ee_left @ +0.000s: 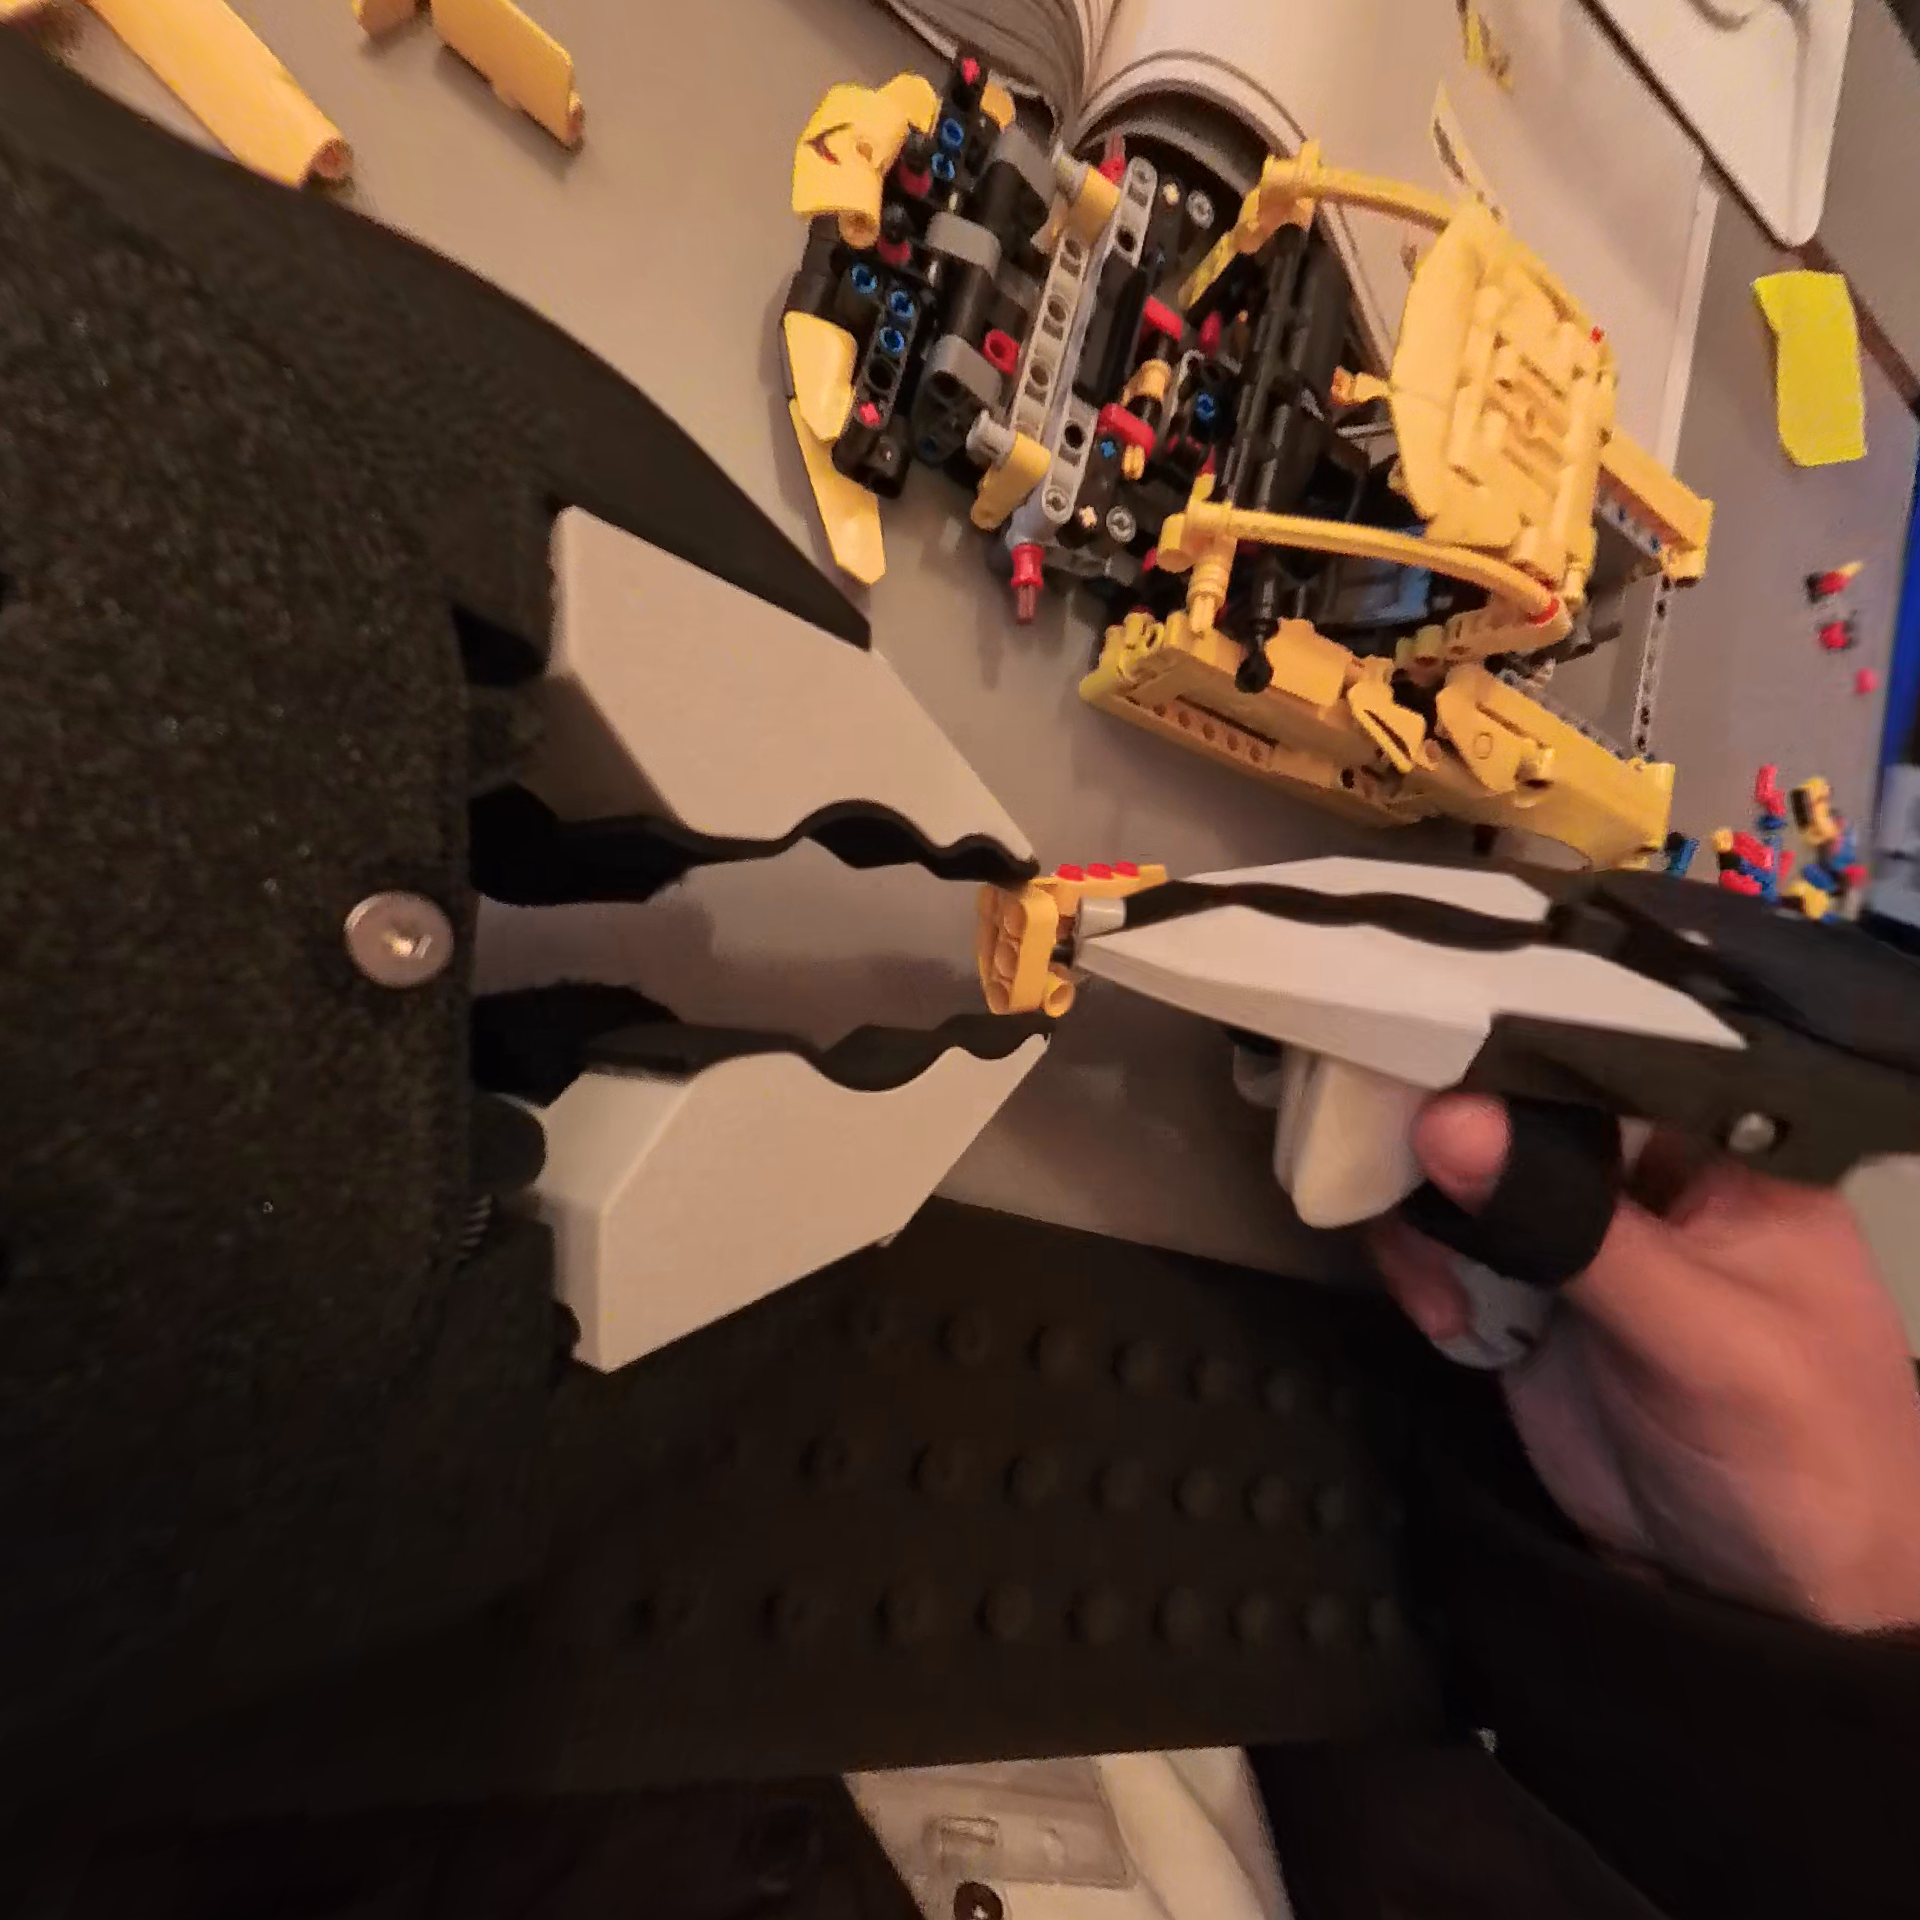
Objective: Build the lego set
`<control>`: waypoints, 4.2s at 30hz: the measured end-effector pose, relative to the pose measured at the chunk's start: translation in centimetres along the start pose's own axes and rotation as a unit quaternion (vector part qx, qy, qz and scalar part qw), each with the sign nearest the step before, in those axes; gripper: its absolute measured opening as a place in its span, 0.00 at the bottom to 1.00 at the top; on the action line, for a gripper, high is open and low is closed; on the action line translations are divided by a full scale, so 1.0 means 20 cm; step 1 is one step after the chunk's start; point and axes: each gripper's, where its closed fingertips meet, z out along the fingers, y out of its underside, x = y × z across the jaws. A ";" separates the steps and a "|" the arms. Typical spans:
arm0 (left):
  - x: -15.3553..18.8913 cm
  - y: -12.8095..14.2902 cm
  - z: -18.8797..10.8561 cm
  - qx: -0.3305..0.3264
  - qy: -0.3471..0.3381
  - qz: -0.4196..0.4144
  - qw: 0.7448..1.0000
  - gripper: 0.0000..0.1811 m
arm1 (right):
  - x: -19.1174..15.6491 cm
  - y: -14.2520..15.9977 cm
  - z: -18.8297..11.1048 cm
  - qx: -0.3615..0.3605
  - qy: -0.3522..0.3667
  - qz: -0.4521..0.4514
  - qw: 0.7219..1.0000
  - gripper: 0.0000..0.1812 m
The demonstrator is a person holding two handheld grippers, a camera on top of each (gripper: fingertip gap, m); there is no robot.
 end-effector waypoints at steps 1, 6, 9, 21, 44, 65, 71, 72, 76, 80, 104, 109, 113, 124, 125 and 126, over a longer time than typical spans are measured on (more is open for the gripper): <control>0.00 0.01 0.01 -0.005 0.004 -0.007 1.000 0.14 | 0.02 0.01 0.01 -0.005 0.029 -0.040 0.999 0.03; -0.01 0.08 0.04 -0.042 0.012 -0.007 0.999 0.14 | 0.10 0.07 0.02 -0.066 0.117 -0.159 0.978 0.03; 0.00 0.13 0.06 -0.066 0.021 0.002 0.998 0.14 | 0.06 0.09 0.02 -0.072 0.065 -0.104 0.990 0.04; 0.03 -0.02 -0.01 0.014 -0.027 0.123 0.992 0.15 | -0.06 0.03 -0.02 -0.032 -0.076 0.020 0.996 0.03; 0.00 -0.03 -0.02 0.014 -0.031 0.073 0.997 0.03 | -0.06 -0.06 0.01 0.036 -0.048 -0.012 0.998 0.03; 0.04 0.14 0.06 -0.066 0.045 0.054 0.995 0.14 | 0.07 0.07 0.05 -0.027 0.011 0.093 0.995 0.03; 0.02 0.14 0.06 -0.064 0.044 0.049 0.996 0.14 | 0.07 0.06 0.05 -0.013 0.008 0.113 0.993 0.03; 0.02 0.14 0.06 -0.065 0.046 0.046 0.996 0.14 | 0.08 0.06 0.05 -0.012 0.017 0.105 0.994 0.03; 0.02 0.14 0.07 -0.065 0.049 0.039 0.996 0.14 | 0.09 0.07 0.05 -0.031 0.094 0.011 0.995 0.03; 0.02 0.14 0.07 -0.065 0.053 0.033 0.996 0.14 | 0.09 0.06 0.05 -0.042 0.137 -0.053 0.988 0.03; 0.03 0.13 0.08 -0.063 0.064 0.050 0.995 0.14 | 0.09 0.07 0.04 -0.043 0.076 -0.005 0.996 0.03; 0.03 0.13 0.08 -0.063 0.059 0.053 0.995 0.14 | 0.11 0.06 0.03 -0.043 0.150 -0.094 0.983 0.03; 0.03 0.13 0.08 -0.063 0.059 0.054 0.995 0.14 | 0.10 0.09 0.02 -0.058 0.151 -0.118 0.980 0.03; 0.06 0.05 0.03 -0.005 0.065 0.068 0.996 0.18 | 0.01 0.03 -0.02 -0.048 -0.002 0.014 0.999 0.03; 0.06 0.02 0.02 0.012 0.064 0.069 0.996 0.18 | -0.02 0.03 -0.02 -0.045 -0.025 0.026 0.998 0.03; 0.06 0.00 0.01 0.023 0.058 0.071 0.996 0.16 | -0.04 0.02 -0.02 -0.038 -0.047 0.041 0.997 0.03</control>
